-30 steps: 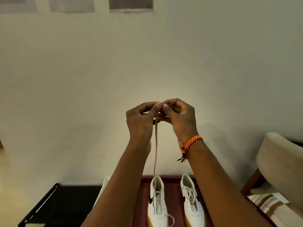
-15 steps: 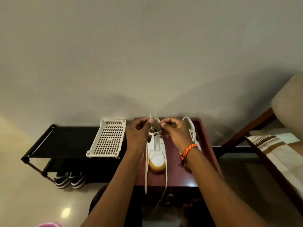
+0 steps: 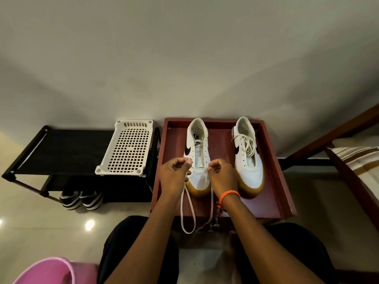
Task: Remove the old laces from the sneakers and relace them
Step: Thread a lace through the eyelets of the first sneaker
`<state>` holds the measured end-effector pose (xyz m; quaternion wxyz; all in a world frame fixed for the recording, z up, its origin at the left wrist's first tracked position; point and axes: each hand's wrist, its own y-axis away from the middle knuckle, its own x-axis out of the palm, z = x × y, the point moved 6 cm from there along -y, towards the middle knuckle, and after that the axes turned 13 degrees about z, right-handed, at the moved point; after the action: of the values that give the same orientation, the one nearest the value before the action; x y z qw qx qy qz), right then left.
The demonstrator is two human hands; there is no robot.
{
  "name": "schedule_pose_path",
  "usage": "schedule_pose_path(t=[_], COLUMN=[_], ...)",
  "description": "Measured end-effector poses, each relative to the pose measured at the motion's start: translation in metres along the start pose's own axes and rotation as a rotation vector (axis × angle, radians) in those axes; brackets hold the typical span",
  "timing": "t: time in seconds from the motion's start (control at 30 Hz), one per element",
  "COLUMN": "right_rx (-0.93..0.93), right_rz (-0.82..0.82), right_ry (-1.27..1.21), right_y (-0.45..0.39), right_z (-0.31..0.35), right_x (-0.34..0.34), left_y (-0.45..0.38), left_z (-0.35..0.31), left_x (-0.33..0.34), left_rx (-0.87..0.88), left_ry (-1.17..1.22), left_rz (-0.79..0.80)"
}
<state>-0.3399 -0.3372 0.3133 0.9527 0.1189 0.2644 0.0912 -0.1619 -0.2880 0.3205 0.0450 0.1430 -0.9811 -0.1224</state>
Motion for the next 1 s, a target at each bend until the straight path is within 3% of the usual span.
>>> schedule_pose_path(t=[0.17, 0.33, 0.5, 0.67, 0.83, 1.0], right_rx=[0.107, 0.104, 0.075, -0.017, -0.223, -0.474], right_rz=[0.070, 0.040, 0.077, 0.176, 0.162, 0.081], right_ry=[0.365, 0.484, 0.207, -0.078, -0.285, -0.298], right_y=[-0.008, -0.013, -0.021, -0.003, 0.022, 0.054], right_z=[-0.016, -0.010, 0.014, 0.080, 0.155, 0.224], right_x=[0.025, 0.026, 0.015, -0.019, -0.057, -0.100], left_y=[-0.014, -0.016, -0.009, 0.004, 0.027, 0.056], left_z=[0.031, 0.034, 0.020, -0.043, -0.128, -0.203], left_x=[-0.004, 0.000, 0.001, 0.006, 0.021, 0.031], left_rx=[-0.067, -0.084, -0.042, 0.088, 0.244, 0.340], left_ry=[-0.105, -0.090, -0.049, 0.019, 0.083, 0.165], left_rz=[-0.024, 0.009, 0.013, 0.002, 0.064, 0.047])
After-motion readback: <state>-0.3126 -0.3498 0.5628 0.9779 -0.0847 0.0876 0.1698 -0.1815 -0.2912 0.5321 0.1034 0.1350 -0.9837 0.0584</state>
